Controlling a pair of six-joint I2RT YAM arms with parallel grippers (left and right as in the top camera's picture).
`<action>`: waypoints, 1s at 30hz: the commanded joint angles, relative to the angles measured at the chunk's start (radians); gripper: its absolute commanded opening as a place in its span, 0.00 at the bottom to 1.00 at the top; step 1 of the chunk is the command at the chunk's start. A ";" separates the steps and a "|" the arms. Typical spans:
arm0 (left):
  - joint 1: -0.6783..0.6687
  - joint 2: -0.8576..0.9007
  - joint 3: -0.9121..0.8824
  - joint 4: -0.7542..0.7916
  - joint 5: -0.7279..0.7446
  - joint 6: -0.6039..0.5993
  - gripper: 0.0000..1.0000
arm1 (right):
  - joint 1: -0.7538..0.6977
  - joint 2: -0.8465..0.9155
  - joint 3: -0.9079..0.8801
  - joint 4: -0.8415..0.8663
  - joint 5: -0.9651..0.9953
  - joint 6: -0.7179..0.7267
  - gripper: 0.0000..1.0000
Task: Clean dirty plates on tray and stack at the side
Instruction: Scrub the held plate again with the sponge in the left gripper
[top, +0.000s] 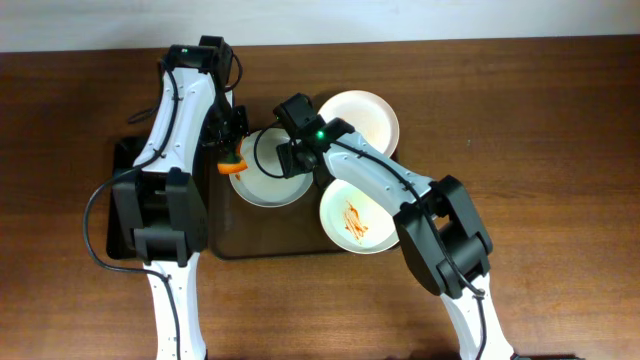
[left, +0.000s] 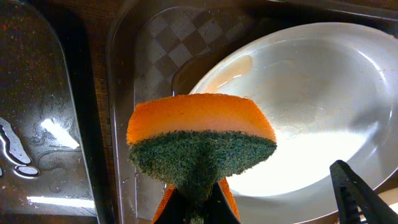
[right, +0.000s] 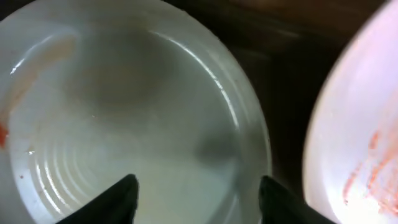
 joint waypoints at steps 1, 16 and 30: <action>0.000 -0.005 -0.004 0.006 -0.014 0.001 0.00 | -0.010 0.056 0.006 0.009 -0.013 -0.100 0.56; 0.000 -0.005 -0.004 0.025 -0.025 0.001 0.00 | 0.066 0.076 0.009 0.000 -0.107 0.204 0.35; 0.041 -0.005 -0.004 0.183 0.039 0.159 0.00 | -0.033 0.005 0.118 -0.171 -0.023 0.027 0.57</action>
